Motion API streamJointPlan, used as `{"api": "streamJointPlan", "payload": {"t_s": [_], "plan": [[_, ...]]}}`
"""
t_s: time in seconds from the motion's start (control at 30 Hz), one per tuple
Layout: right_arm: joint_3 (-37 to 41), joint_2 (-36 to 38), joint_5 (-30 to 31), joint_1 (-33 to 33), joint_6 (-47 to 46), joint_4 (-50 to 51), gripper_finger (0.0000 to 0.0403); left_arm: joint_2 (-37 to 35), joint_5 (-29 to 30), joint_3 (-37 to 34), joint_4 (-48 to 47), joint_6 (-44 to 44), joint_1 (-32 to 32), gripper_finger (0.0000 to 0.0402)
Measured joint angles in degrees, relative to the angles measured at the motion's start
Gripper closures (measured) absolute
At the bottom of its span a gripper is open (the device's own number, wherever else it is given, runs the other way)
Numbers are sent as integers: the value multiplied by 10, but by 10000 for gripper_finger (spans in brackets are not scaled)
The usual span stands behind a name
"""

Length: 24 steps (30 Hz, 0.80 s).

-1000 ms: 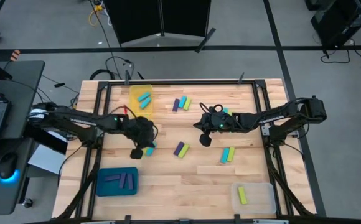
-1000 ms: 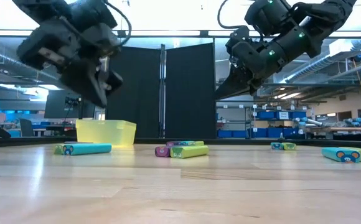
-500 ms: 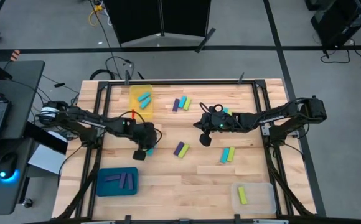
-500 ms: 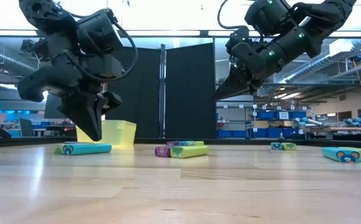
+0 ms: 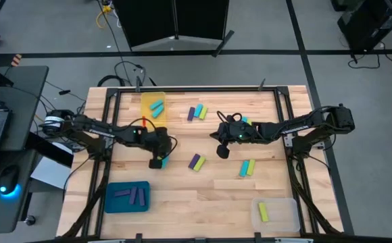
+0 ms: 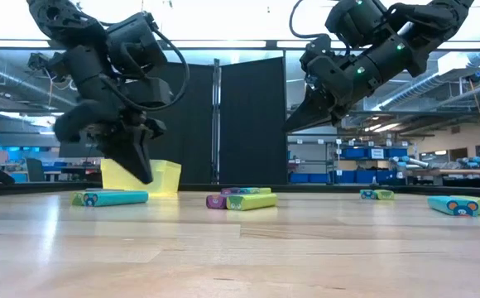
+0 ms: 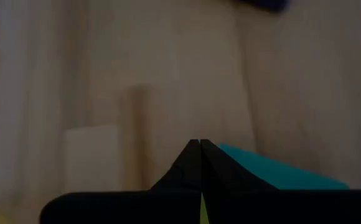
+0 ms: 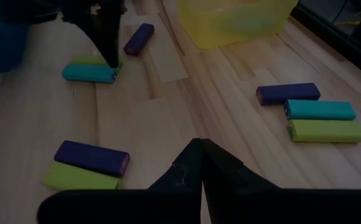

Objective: Sort blocks
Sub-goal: Put the blue block into the yellow bin

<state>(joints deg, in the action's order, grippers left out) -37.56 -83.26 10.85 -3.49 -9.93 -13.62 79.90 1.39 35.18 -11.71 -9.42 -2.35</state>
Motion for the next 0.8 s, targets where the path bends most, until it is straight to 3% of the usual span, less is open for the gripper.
{"api": "streamJointPlan", "payload": {"t_s": [0.27,0.53,0.8], "plan": [[0,0,0,0,0,-1,389,0,8,41,21,1,-35,398],[0,0,0,0,0,3,374,0,-34,126,-122,155,-20,387],[0,0,0,4,1,4,382,3,-22,134,-241,187,45,383]]}}
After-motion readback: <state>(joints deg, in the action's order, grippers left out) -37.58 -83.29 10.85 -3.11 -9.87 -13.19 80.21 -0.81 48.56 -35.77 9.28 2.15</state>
